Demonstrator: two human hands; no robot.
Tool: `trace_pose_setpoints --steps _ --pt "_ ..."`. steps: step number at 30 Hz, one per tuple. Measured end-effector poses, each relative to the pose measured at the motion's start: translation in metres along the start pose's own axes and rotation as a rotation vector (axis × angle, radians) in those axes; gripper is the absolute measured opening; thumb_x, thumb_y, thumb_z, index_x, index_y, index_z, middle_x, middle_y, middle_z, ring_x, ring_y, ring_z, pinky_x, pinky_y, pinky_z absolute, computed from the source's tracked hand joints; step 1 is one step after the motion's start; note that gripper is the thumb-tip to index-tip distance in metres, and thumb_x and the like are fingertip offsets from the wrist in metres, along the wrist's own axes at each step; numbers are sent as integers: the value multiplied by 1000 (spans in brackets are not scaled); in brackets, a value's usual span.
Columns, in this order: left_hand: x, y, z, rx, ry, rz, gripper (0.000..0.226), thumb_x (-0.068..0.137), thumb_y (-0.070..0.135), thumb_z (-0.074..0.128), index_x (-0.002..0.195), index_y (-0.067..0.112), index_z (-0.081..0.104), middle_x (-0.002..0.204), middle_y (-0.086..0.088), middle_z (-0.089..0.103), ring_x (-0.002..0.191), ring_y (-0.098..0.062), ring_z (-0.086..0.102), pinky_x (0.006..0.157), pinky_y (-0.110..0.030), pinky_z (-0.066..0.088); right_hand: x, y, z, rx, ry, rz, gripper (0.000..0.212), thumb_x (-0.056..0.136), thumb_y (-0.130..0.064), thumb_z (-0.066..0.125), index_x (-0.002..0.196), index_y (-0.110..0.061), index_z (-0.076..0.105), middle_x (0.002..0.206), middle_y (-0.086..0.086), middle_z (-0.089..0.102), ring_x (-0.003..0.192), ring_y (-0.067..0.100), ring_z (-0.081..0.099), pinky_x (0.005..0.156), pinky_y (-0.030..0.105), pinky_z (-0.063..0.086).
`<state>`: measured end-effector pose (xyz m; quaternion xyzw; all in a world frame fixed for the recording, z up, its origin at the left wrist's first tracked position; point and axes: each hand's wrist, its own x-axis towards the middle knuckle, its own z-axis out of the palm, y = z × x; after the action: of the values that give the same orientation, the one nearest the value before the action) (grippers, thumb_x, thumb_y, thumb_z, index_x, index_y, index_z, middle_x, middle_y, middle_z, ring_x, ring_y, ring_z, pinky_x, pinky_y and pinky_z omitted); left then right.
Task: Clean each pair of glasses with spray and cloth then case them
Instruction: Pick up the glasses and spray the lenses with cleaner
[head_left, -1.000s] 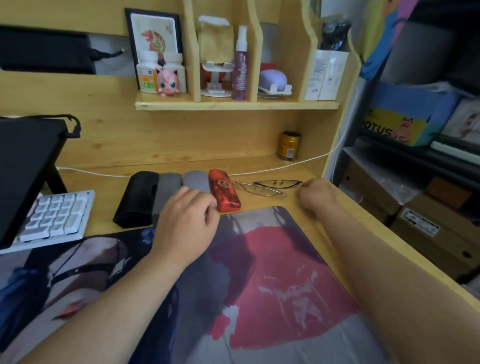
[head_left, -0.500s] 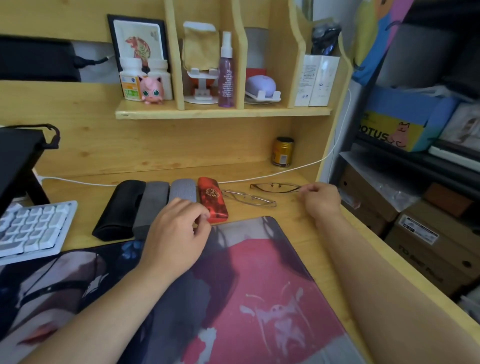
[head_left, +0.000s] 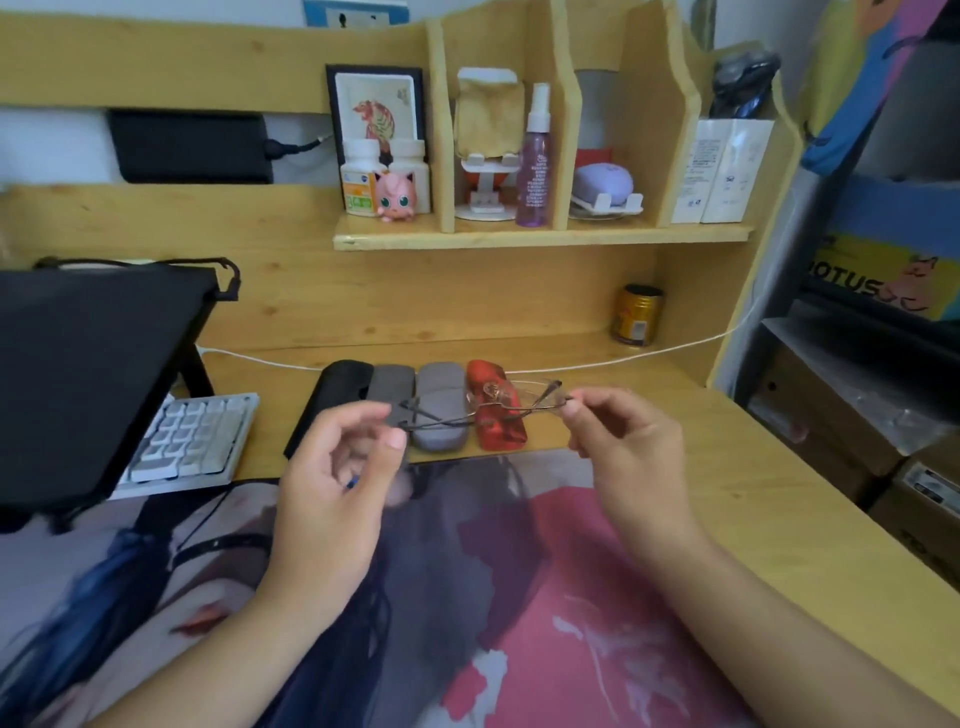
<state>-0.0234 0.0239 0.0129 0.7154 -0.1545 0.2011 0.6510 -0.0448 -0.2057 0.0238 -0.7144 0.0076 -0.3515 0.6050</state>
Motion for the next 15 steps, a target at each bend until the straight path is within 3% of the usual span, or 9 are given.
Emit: trace_pose_setpoints --steps 3,7,11,15 --pt "2 2 0 49 -1 65 12 93 26 63 104 28 68 94 15 68 86 -6 64 77 -16 48 -7 -3 1 -99 23 -235 17 91 0 69 90 -17 72 80 -1 64 62 7 58 61 21 46" --pt "1 4 3 34 -5 74 13 94 14 67 103 23 70 94 11 71 88 -6 66 77 -13 49 -11 -8 -1 -151 42 -361 20 92 3 65 95 -17 69 83 1 65 64 12 62 60 24 49" --pt "3 -1 3 -81 -1 -24 23 92 2 70 98 24 71 93 4 74 86 -9 69 78 -19 53 -12 -3 0 -114 -8 -266 23 93 1 66 96 -21 70 80 -1 68 65 12 65 62 23 50" --pt "5 5 3 -228 42 -86 9 87 10 72 94 15 73 93 1 76 83 -14 69 80 -30 54 -13 -2 5 12 -72 -78 16 93 2 65 96 -13 72 80 3 73 68 16 68 62 27 52"
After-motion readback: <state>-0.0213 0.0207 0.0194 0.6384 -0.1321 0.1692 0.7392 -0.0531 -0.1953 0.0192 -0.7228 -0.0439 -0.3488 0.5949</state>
